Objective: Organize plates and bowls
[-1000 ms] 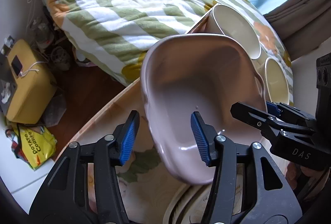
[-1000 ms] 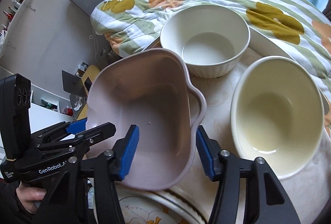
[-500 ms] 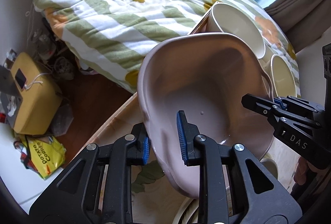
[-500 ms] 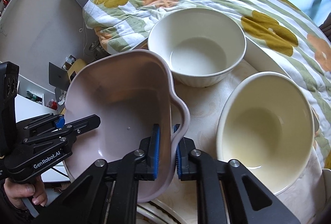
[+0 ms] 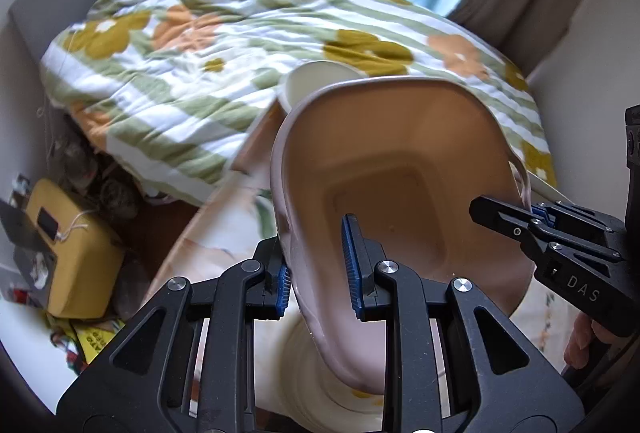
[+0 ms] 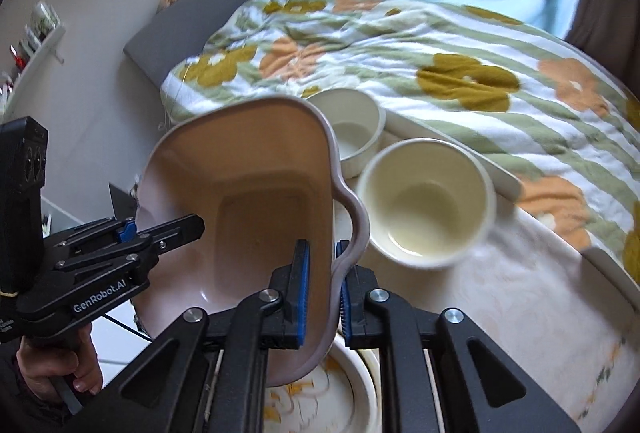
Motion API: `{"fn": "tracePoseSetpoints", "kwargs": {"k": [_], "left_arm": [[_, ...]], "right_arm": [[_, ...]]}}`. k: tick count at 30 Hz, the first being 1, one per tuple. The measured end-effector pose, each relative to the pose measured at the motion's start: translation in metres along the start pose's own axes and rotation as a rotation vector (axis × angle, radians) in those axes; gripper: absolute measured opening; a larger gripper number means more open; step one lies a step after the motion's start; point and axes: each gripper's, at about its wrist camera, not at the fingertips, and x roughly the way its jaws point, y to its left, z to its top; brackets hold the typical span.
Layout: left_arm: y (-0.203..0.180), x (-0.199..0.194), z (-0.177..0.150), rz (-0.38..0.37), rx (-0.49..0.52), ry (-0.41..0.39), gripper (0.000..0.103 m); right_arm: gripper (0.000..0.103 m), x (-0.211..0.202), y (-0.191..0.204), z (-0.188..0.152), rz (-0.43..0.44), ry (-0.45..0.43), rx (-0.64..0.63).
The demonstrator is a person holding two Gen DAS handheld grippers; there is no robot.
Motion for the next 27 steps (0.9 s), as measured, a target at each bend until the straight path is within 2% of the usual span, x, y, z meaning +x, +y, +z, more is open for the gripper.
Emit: {"fn": "tracePoseSetpoints", "kwargs": {"k": [8,14,18,22,27], "left_arm": [[-0.119,-0.043,-0.043,-0.098,0.142,-0.024,0.02],[-0.196,-0.047,-0.083,-0.195,0.24,0.015,0.02],[-0.242,-0.025,-0.111,-0.275,0.303,0.095,0.02],[-0.275,0.003,-0.132,-0.307,0.366,0.154,0.02],[-0.299,0.044,-0.15,-0.33,0.424,0.221,0.02]], "right_arm": [[0.012,-0.111,-0.046,-0.082,-0.102,-0.106,0.133],[0.012,-0.167,-0.08,-0.144,-0.201,-0.146,0.242],[0.012,-0.178,-0.106,-0.176,-0.259,-0.139,0.345],[0.012,-0.174,-0.132,-0.203,-0.307,-0.118,0.432],[0.012,-0.156,-0.165,-0.228,-0.32,-0.124,0.526]]}}
